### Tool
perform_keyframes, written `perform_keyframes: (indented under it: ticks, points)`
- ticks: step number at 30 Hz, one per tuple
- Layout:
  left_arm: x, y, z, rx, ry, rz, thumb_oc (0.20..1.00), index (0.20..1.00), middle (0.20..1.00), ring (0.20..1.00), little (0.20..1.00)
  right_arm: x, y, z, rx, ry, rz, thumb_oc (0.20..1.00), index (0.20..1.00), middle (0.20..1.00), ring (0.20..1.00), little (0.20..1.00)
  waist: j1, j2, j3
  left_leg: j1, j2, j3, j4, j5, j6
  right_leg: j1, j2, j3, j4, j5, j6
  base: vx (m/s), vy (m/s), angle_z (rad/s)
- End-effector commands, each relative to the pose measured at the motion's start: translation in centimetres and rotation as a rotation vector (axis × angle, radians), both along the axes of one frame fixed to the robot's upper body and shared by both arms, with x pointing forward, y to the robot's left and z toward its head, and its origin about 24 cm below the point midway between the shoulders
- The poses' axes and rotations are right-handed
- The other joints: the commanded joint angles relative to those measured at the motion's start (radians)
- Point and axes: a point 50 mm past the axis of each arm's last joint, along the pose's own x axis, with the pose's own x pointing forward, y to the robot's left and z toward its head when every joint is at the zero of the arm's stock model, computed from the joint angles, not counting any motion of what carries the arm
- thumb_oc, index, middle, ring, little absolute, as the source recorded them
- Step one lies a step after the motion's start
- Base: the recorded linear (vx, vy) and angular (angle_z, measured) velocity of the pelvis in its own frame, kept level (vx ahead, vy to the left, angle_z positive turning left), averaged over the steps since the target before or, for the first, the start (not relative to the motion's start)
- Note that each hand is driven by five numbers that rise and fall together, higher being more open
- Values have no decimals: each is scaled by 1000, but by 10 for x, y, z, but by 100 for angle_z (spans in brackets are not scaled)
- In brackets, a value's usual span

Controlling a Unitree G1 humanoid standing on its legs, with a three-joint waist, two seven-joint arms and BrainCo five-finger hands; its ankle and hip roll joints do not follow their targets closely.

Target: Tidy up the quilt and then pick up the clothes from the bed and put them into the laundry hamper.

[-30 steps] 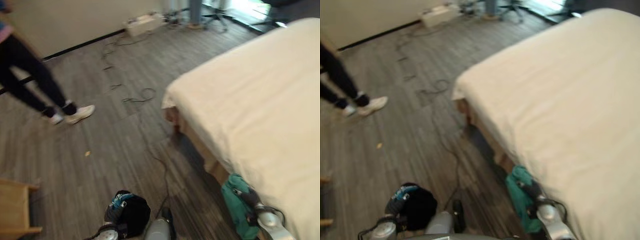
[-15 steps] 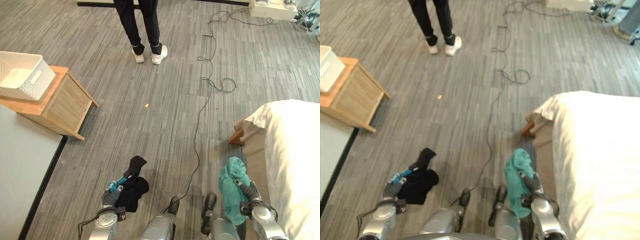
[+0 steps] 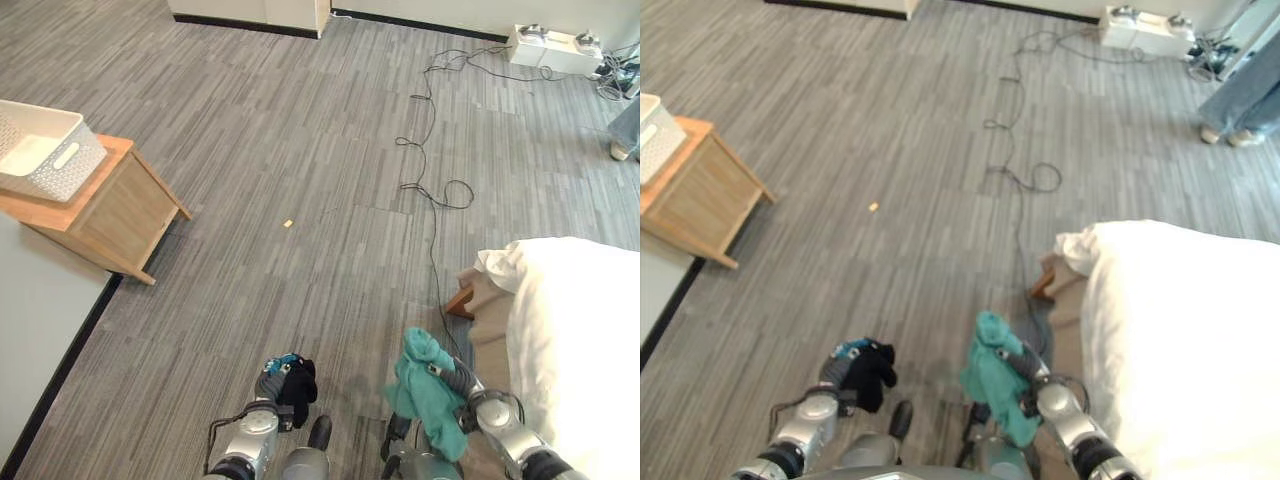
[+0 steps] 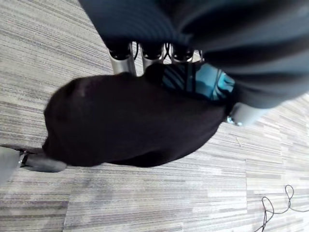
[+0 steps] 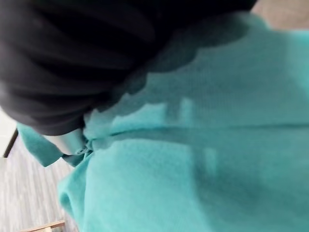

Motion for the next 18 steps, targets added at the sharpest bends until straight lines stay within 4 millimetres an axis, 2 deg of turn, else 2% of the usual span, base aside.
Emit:
perform_keyframes:
  ticks: [1, 2, 3, 4, 5, 6, 7, 8, 9, 12, 13, 14, 15, 16, 17, 18]
  points:
    - [34, 0, 20, -10, -124, 5, 200, 200, 200, 200, 200, 19, -20, 26, -84, -124, 65, 200, 200, 200, 200, 200, 40, -15, 85, -177, -47, 129, 405, -33, -78, 191, 2, 9, 2, -305, 57, 61, -93, 4]
    - [36, 0, 21, -7, -131, 12, 200, 200, 200, 200, 200, 21, -21, 28, -87, -132, 60, 200, 200, 200, 200, 200, 42, -17, 91, -213, -33, 153, 447, -4, -83, 198, 0, 2, 2, -311, 54, 46, -84, 6]
    - [36, 0, 21, -7, -131, 12, 200, 200, 200, 200, 200, 22, -21, 28, -87, -132, 60, 200, 200, 200, 200, 200, 41, -16, 89, -218, -32, 152, 453, -6, -83, 196, 2, 2, 2, -311, 53, 215, -90, 13]
    - [39, 3, 24, 2, -146, 24, 200, 200, 200, 200, 200, 26, -24, 31, -102, -140, 53, 200, 200, 200, 200, 200, 54, -21, 88, -294, -18, 226, 452, -8, -61, 214, 3, -8, 2, -329, 51, 314, -52, 15]
    - [38, 4, 24, -1, -146, 30, 200, 200, 200, 200, 200, 25, -24, 30, -104, -138, 55, 200, 200, 200, 200, 200, 65, -18, 80, -307, -10, 267, 389, -37, -40, 226, 10, -4, 2, -345, 53, 466, -17, -3]
    - [37, 5, 24, -5, -151, 35, 200, 200, 200, 200, 200, 26, -23, 30, -101, -139, 54, 200, 200, 200, 200, 200, 73, -8, 62, -312, -9, 289, 295, -27, -21, 229, 24, -4, 2, -357, 57, 295, 41, -28]
    - [36, 6, 24, -5, -150, 35, 200, 200, 200, 200, 200, 25, -23, 30, -101, -138, 54, 200, 200, 200, 200, 200, 75, -11, 62, -306, -11, 293, 287, -24, -20, 230, 21, -2, 2, -358, 58, 485, 78, -34]
    - [33, 8, 23, -4, -147, 48, 200, 200, 200, 200, 200, 26, -22, 29, -82, -130, 43, 200, 200, 200, 200, 200, 98, 1, 44, -315, -5, 308, 125, -5, -22, 255, 44, 0, 2, -397, 67, 448, 79, -9]
    - [33, 10, 23, -2, -149, 59, 200, 200, 200, 200, 200, 27, -19, 28, -45, -123, 26, 200, 200, 200, 200, 200, 110, -2, 40, -316, -1, 320, 35, 26, -11, 266, 46, -3, 2, -405, 72, 445, 78, 6]
    - [30, 14, 22, -7, -145, 78, 200, 200, 200, 200, 200, 29, -16, 27, -24, -122, 17, 200, 200, 200, 200, 200, 126, -15, 26, -315, -11, 313, -16, 38, 5, 297, 58, -8, 2, -416, 79, 472, 72, 14]
    - [27, 19, 20, 9, -126, 87, 200, 200, 200, 200, 200, 28, -6, 23, -10, -111, 28, 200, 200, 200, 200, 200, 145, -40, 15, -298, -28, 299, -8, 70, 25, 334, 59, 5, 2, -391, 85, 572, 118, 33]
    - [28, 21, 21, 17, -124, 80, 200, 200, 200, 200, 200, 27, -3, 21, -3, -107, 26, 200, 200, 200, 200, 200, 154, -55, 10, -284, -36, 298, 0, 63, 34, 336, 48, 9, 51, -390, 99, 766, 190, 18]
    - [29, 21, 21, 25, -123, 71, 200, 200, 200, 200, 200, 27, -1, 20, 7, -106, 20, 200, 200, 200, 200, 200, 156, -67, 8, -268, -46, 301, 11, 47, 51, 324, 30, 12, 130, -374, 131, 591, 193, -33]
    - [29, 21, 22, 31, -121, 58, 200, 200, 200, 200, 200, 27, 2, 20, 23, -108, 14, 200, 200, 200, 200, 200, 150, -73, 6, -243, -59, 300, 16, 28, 69, 288, -11, 7, 231, -327, 182, 550, 226, -62]
    - [31, 20, 23, 34, -128, 56, 200, 200, 200, 200, 200, 28, 4, 22, 29, -117, 17, 200, 200, 200, 200, 200, 139, -66, 13, -208, -71, 291, 12, 13, 83, 243, -50, 2, 344, -270, 215, 525, 240, -58]
    - [33, 20, 25, 39, -137, 55, 200, 200, 200, 200, 200, 28, 2, 22, 30, -117, 14, 200, 200, 200, 200, 200, 125, -51, 21, -172, -79, 271, 0, 4, 96, 181, -70, 22, 474, -199, 230, 506, 250, 6]
